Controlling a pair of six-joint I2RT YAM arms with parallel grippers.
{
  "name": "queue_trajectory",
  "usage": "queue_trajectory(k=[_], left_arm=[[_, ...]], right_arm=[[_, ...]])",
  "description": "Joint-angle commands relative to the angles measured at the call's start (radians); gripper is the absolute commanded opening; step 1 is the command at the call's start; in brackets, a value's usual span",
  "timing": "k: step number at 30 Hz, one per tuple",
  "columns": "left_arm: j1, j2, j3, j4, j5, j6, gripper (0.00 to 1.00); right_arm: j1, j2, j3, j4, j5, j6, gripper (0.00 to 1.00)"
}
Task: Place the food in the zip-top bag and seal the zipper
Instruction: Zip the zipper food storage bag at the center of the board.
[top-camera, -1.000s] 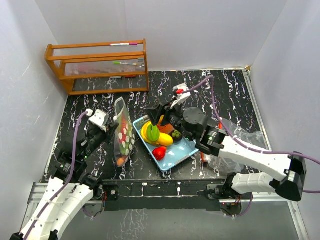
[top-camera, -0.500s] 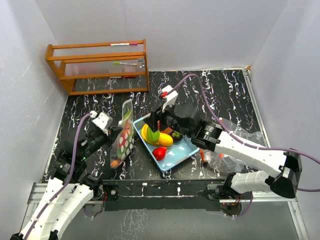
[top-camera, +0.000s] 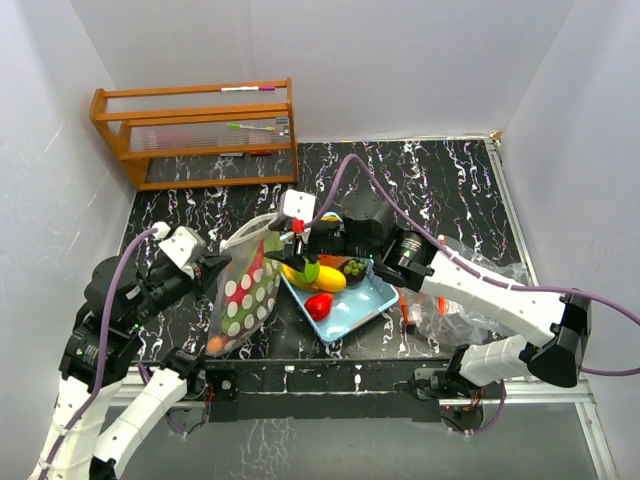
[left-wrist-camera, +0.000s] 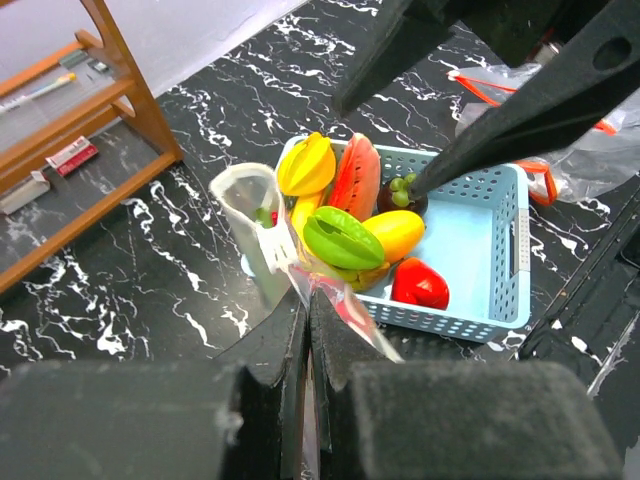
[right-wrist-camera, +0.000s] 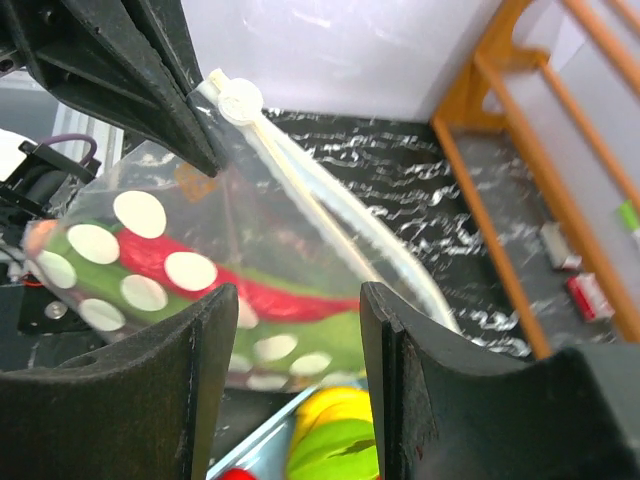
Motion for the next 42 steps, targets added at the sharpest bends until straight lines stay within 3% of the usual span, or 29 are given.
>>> queue_trajectory(k=[1,14,18,23,30,35,42], left_arm=[[-0.001,0.016,0.103,-0.094,-0.014,0.048,0.00],[0.000,0.013,0.099,-0.121,0.207,0.163,0.00],[0.000,0.013,0.081,-0.098,0.229,0.153,0.00],[0.000,0.026,0.063,-0.069,0.232,0.135,0.00],[0.000,0.032,0.039,-0.043,0.232,0.123,0.00],[0.000,0.029,0.022,-0.020,0.243,0.111,0.00],[-0.001,0.034,0.020,-0.006,0.254,0.105,0.00]], right_arm=[[0.000,-0.011,0.091,0.021,-0.069,-0.148,0.54],[-0.007,0.034,0.243,-0.101,-0.293,-0.268,0.55],[-0.010,0.090,0.318,-0.211,-0.348,-0.273,0.56],[-0.010,0.097,0.303,-0.227,-0.426,-0.229,0.57],[-0.010,0.070,0.245,-0.187,-0.467,-0.162,0.59],[-0.010,0.124,0.291,-0.184,-0.442,-0.101,0.58],[-0.010,0.212,0.374,-0.182,-0.382,-0.003,0.51]])
